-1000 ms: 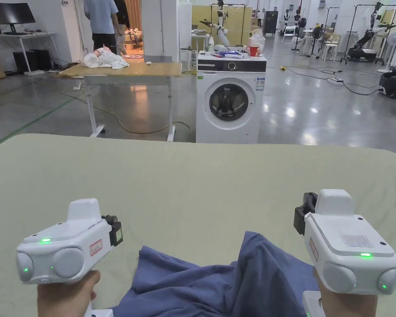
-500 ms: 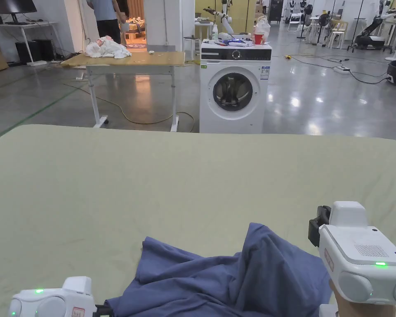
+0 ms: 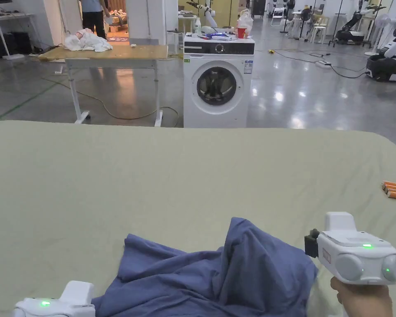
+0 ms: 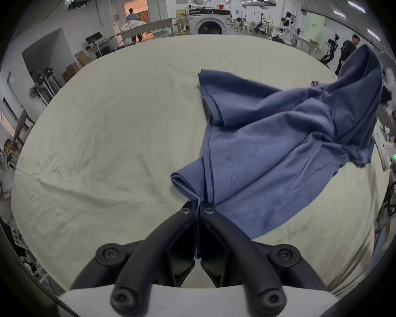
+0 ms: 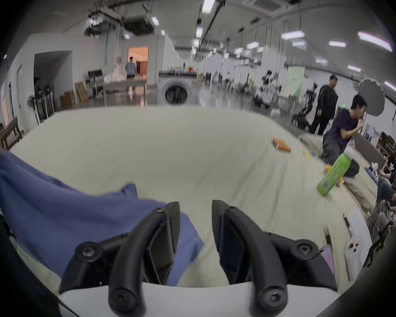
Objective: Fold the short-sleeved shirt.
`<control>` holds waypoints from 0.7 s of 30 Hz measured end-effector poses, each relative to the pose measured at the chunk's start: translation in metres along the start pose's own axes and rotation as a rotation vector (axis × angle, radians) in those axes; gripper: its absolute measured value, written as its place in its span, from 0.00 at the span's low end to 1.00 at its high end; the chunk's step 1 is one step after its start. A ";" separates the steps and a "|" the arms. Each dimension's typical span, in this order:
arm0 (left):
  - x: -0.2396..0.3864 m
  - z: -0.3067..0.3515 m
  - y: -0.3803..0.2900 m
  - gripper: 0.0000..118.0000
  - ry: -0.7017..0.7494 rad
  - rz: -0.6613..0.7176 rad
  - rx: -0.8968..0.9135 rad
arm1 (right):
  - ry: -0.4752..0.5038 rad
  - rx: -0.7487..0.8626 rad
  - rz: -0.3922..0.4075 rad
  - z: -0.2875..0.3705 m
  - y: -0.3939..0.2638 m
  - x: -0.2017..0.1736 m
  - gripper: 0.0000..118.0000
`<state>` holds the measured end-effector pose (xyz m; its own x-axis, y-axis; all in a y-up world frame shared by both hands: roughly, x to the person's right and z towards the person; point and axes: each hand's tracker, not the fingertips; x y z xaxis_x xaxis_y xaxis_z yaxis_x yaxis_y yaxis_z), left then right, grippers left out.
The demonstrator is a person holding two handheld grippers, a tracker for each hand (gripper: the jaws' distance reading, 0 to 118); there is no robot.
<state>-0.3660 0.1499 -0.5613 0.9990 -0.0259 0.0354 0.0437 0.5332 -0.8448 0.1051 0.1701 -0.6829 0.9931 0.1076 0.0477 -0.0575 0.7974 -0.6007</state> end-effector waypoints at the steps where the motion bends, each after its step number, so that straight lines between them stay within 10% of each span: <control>1: -0.003 0.004 0.001 0.00 -0.026 0.028 0.015 | 0.011 -0.040 -0.010 -0.011 -0.003 0.003 0.32; 4: -0.008 0.014 0.000 0.00 -0.061 0.072 0.036 | 0.037 -0.179 0.030 -0.042 -0.012 0.004 0.56; 7: -0.015 0.006 0.003 0.00 -0.076 0.083 0.047 | 0.089 -0.276 0.098 -0.067 -0.025 -0.008 0.56; 10: -0.015 0.001 0.002 0.00 -0.093 0.092 0.057 | 0.087 -0.275 0.114 -0.076 -0.038 -0.020 0.46; 13: -0.018 -0.002 0.002 0.00 -0.111 0.105 0.079 | 0.126 -0.260 0.075 -0.066 -0.034 -0.016 0.03; 21: -0.032 0.031 0.032 0.00 -0.123 0.106 0.239 | 0.126 -0.108 0.075 -0.019 -0.003 0.005 0.02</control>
<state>-0.3962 0.1941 -0.5732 0.9902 0.1363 0.0304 -0.0767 0.7123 -0.6977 0.1122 0.1570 -0.6963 0.9918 0.0834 -0.0970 -0.1272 0.7210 -0.6812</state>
